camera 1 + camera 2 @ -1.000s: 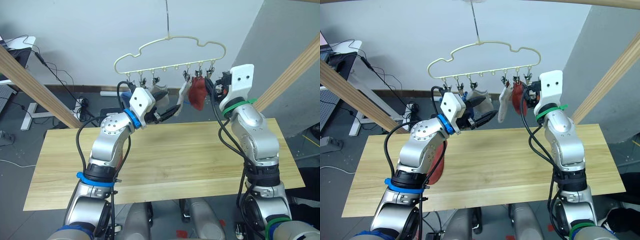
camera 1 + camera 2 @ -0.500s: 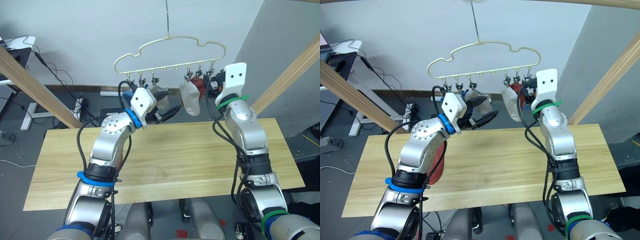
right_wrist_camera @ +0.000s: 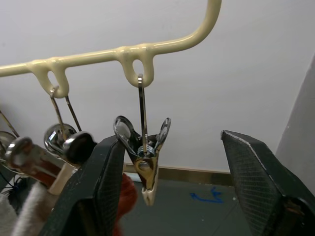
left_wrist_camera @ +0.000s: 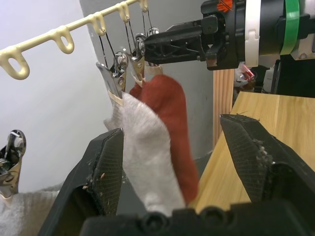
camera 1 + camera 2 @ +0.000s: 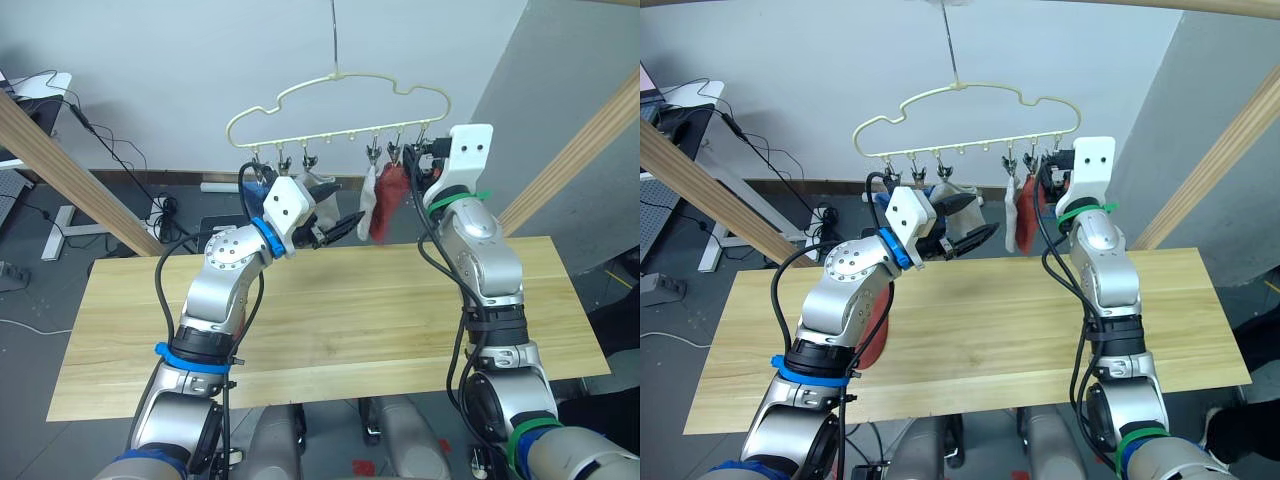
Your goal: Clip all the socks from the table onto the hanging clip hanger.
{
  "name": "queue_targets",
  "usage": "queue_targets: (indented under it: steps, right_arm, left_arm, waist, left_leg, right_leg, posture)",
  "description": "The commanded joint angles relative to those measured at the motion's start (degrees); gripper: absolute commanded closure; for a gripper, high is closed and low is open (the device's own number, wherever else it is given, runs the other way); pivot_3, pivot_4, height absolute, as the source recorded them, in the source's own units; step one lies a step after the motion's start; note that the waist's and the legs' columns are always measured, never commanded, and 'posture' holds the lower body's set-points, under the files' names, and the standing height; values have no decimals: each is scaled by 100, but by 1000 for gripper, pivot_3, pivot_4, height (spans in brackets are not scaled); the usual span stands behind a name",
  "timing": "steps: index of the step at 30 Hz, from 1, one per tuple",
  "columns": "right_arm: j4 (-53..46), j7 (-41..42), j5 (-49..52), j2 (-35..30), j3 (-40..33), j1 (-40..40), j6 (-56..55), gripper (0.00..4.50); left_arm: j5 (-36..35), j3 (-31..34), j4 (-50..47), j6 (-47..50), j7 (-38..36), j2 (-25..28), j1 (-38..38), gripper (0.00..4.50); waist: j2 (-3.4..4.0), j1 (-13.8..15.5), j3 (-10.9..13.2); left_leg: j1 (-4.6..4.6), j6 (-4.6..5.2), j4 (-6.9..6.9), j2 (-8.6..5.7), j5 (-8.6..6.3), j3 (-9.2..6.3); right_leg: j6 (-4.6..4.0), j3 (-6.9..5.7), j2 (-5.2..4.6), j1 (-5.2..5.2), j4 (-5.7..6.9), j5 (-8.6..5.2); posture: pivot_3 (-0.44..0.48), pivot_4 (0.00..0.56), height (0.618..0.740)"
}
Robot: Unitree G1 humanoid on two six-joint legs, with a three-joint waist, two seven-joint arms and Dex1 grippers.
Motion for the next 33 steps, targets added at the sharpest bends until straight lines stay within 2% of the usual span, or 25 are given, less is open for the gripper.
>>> queue_targets:
  steps: [1,27,30,33]
  right_arm:
    - [-310,-26,83,33,-47,-107,-5,1300]
    - [2,-186,71,99,-31,-308,-293,1300]
    - [-25,-163,91,125,-18,-303,-275,1927]
    - [-58,-130,98,138,3,-294,-267,2936]
  left_arm:
    - [12,-10,-107,-118,-4,1,-73,1030]
    - [81,-42,-132,-123,-10,24,16,1030]
    - [90,-49,-134,-122,-11,20,20,1030]
    - [97,-53,-138,-123,-13,20,24,1030]
  waist:
    - [0,0,0]
    - [1,0,-1]
    - [1,0,-1]
    - [1,0,-1]
  left_leg:
    - [0,0,0,0,0,0]
    - [0,0,1,0,0,0]
    - [0,0,1,0,0,0]
    - [0,0,1,0,0,0]
  right_leg:
    - [0,0,0,0,0,0]
    - [0,0,0,0,1,0]
    - [0,0,0,0,1,0]
    - [0,0,0,0,1,0]
  posture:
    - [-165,258,740]
    - [-162,254,740]
    - [-162,254,740]
    - [-162,254,740]
